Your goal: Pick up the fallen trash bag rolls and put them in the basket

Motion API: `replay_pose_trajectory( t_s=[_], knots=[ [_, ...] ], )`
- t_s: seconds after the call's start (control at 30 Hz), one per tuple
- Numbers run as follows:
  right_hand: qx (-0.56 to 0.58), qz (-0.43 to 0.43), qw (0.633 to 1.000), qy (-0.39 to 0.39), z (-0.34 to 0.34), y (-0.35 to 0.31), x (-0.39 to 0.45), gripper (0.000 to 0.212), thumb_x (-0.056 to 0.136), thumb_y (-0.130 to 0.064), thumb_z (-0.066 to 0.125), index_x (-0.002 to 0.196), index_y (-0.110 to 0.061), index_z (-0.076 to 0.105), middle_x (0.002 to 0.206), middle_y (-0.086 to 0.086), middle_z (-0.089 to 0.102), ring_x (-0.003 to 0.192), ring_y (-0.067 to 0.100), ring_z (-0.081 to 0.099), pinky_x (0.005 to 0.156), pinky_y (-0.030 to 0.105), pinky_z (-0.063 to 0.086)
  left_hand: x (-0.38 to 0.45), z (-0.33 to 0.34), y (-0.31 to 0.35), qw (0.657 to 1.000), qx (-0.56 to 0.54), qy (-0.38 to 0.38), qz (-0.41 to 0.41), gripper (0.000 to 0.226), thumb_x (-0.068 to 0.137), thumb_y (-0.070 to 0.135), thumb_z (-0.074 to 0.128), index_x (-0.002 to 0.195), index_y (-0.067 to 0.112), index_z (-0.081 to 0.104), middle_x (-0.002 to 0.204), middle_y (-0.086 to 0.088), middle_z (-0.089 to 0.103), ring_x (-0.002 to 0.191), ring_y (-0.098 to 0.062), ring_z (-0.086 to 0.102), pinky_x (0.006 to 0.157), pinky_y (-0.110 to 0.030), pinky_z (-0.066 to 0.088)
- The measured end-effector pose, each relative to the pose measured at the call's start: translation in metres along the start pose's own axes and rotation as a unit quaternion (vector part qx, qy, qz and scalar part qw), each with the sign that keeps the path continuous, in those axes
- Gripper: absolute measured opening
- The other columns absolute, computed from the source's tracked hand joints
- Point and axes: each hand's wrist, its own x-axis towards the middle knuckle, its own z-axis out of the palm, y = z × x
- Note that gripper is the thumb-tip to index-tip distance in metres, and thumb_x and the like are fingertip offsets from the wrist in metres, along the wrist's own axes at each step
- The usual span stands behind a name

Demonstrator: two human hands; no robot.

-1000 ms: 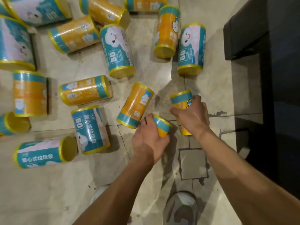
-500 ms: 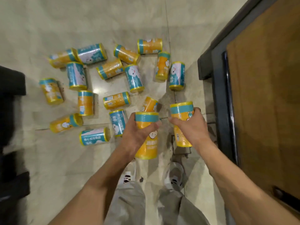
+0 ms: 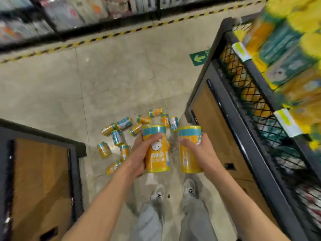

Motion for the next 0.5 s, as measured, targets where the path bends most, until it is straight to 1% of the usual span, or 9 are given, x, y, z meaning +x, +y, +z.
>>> replay_pose_trajectory(
  t_s=[0.07, 0.13, 0.2, 0.23, 0.27, 0.33, 0.4, 0.43, 0.5],
  knots=[
    [0.038, -0.014, 0.999, 0.009, -0.012, -0.018, -0.044, 0.041, 0.086, -0.023, 0.078, 0.114, -0.013, 0.051, 0.098, 0.007, 0.065, 0.066, 0.005, 0.067, 0.042, 0.016, 0.048, -0.034, 0.012, 0.027, 0.999, 0.027, -0.025, 0.015, 0.068, 0.065, 0.024, 0.085, 0.125, 0.007, 0.058, 0.095, -0.015, 0.073, 0.077, -0.028, 0.072, 0.065, -0.041, 0.059],
    [0.076, -0.036, 0.996, 0.029, -0.024, -0.033, -0.084, 0.039, 0.087, -0.020, 0.076, 0.115, -0.013, 0.051, 0.099, 0.007, 0.065, 0.067, 0.005, 0.068, 0.046, 0.021, 0.053, -0.063, 0.024, 0.049, 0.996, 0.062, -0.053, 0.035, 0.061, 0.067, 0.021, 0.082, 0.121, 0.005, 0.060, 0.093, -0.016, 0.072, 0.071, -0.026, 0.071, 0.061, -0.039, 0.059],
    [0.101, -0.058, 0.992, 0.053, -0.040, -0.042, -0.121, 0.040, 0.085, -0.023, 0.078, 0.114, -0.016, 0.052, 0.102, 0.009, 0.067, 0.081, 0.017, 0.070, 0.067, 0.038, 0.062, -0.089, 0.040, 0.065, 0.989, 0.098, -0.099, 0.050, 0.053, 0.073, 0.020, 0.079, 0.119, 0.002, 0.060, 0.094, -0.021, 0.069, 0.068, -0.027, 0.070, 0.059, -0.039, 0.059],
    [0.115, -0.069, 0.989, 0.070, -0.049, -0.045, -0.140, 0.040, 0.084, -0.024, 0.079, 0.113, -0.017, 0.052, 0.102, 0.009, 0.067, 0.085, 0.022, 0.069, 0.076, 0.046, 0.062, -0.102, 0.049, 0.071, 0.985, 0.112, -0.121, 0.060, 0.048, 0.076, 0.020, 0.078, 0.117, 0.002, 0.060, 0.094, -0.022, 0.068, 0.066, -0.027, 0.069, 0.059, -0.038, 0.059],
    [0.131, -0.080, 0.984, 0.088, -0.059, -0.045, -0.159, 0.041, 0.084, -0.024, 0.080, 0.113, -0.017, 0.053, 0.101, 0.010, 0.067, 0.085, 0.024, 0.069, 0.079, 0.049, 0.060, -0.116, 0.060, 0.076, 0.980, 0.123, -0.141, 0.071, 0.045, 0.076, 0.021, 0.077, 0.115, 0.003, 0.061, 0.093, -0.023, 0.066, 0.065, -0.026, 0.069, 0.059, -0.038, 0.058],
    [0.168, -0.102, 0.973, 0.120, -0.079, -0.042, -0.198, 0.048, 0.080, -0.026, 0.085, 0.115, -0.016, 0.054, 0.102, 0.011, 0.068, 0.087, 0.027, 0.071, 0.077, 0.050, 0.060, -0.145, 0.083, 0.078, 0.966, 0.154, -0.188, 0.085, 0.050, 0.069, 0.026, 0.082, 0.110, 0.006, 0.062, 0.092, -0.022, 0.065, 0.067, -0.027, 0.067, 0.062, -0.038, 0.059],
    [0.208, -0.119, 0.961, 0.135, -0.098, -0.033, -0.240, 0.056, 0.072, -0.028, 0.090, 0.116, -0.018, 0.056, 0.102, 0.010, 0.071, 0.085, 0.026, 0.073, 0.071, 0.047, 0.063, -0.177, 0.107, 0.073, 0.947, 0.182, -0.246, 0.095, 0.052, 0.065, 0.033, 0.081, 0.107, 0.006, 0.064, 0.092, -0.022, 0.065, 0.070, -0.029, 0.065, 0.066, -0.040, 0.059],
    [0.229, -0.128, 0.955, 0.141, -0.107, -0.025, -0.262, 0.057, 0.070, -0.028, 0.090, 0.116, -0.018, 0.057, 0.100, 0.010, 0.072, 0.083, 0.025, 0.073, 0.068, 0.044, 0.062, -0.194, 0.120, 0.068, 0.937, 0.193, -0.273, 0.099, 0.049, 0.067, 0.033, 0.080, 0.105, 0.006, 0.064, 0.090, -0.022, 0.064, 0.069, -0.029, 0.065, 0.064, -0.039, 0.058],
    [0.275, -0.146, 0.938, 0.150, -0.125, -0.006, -0.305, 0.058, 0.068, -0.027, 0.089, 0.118, -0.017, 0.060, 0.095, 0.009, 0.072, 0.080, 0.024, 0.072, 0.067, 0.042, 0.061, -0.231, 0.144, 0.055, 0.920, 0.213, -0.314, 0.102, 0.042, 0.072, 0.030, 0.074, 0.104, 0.005, 0.064, 0.086, -0.019, 0.065, 0.065, -0.026, 0.066, 0.058, -0.035, 0.057]
  ],
)
